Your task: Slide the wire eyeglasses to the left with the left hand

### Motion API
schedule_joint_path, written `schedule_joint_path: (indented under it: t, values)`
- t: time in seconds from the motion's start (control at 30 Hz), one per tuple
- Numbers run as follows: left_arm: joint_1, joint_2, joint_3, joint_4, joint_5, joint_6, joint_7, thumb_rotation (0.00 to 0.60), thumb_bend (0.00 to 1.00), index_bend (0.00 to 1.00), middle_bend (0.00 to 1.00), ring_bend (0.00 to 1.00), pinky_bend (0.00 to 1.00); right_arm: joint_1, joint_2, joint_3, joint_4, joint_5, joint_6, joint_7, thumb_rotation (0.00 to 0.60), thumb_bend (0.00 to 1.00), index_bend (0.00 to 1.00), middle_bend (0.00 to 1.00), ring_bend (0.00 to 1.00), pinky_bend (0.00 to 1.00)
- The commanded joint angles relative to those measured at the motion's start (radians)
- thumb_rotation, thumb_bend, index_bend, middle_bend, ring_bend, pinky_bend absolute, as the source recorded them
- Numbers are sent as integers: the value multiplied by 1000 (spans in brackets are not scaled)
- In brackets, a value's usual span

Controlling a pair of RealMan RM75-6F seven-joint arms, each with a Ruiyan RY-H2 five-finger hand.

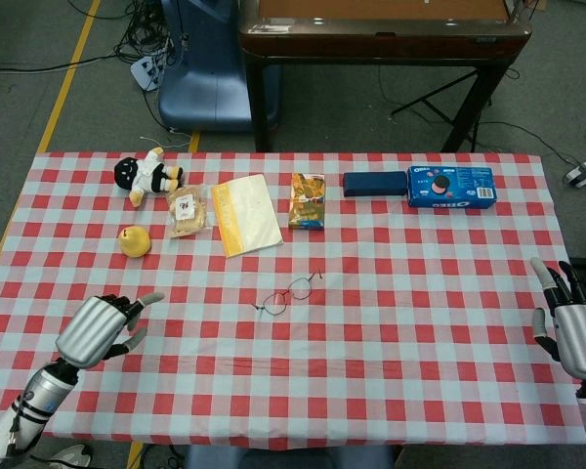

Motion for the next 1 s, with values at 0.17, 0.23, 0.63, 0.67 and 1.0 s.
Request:
schedule_joint_path:
  t: [0.17, 0.23, 0.63, 0.67, 1.0]
  values:
    - [-117, -29, 10, -20, 32, -123, 0, 600, 401, 309, 915, 829, 884, -2, 3, -2, -5, -1, 1, -2, 600, 595, 0, 189, 76, 159]
    - [-134, -35, 0, -39, 12, -148, 16, 600, 401, 245, 928, 842, 896, -3, 3, -3, -6, 0, 2, -3, 600, 595, 0, 189, 76, 159]
    - [-217, -139, -46, -139, -78, -239, 163, 600, 401, 116, 934, 847, 898, -14, 10, -5, -3, 4, 11, 2, 600, 595, 0, 189, 76, 159]
    - [-222, -150, -50, -146, -97, -256, 190, 600, 401, 105, 933, 847, 898, -14, 10, -5, -3, 5, 11, 3, 600, 595, 0, 189, 76, 159]
    - [-260, -270, -78, -210, -294, -349, 500, 600, 401, 42, 934, 853, 898, -20, 10, -7, 4, 11, 11, 9, 600, 594, 0, 189, 84, 159]
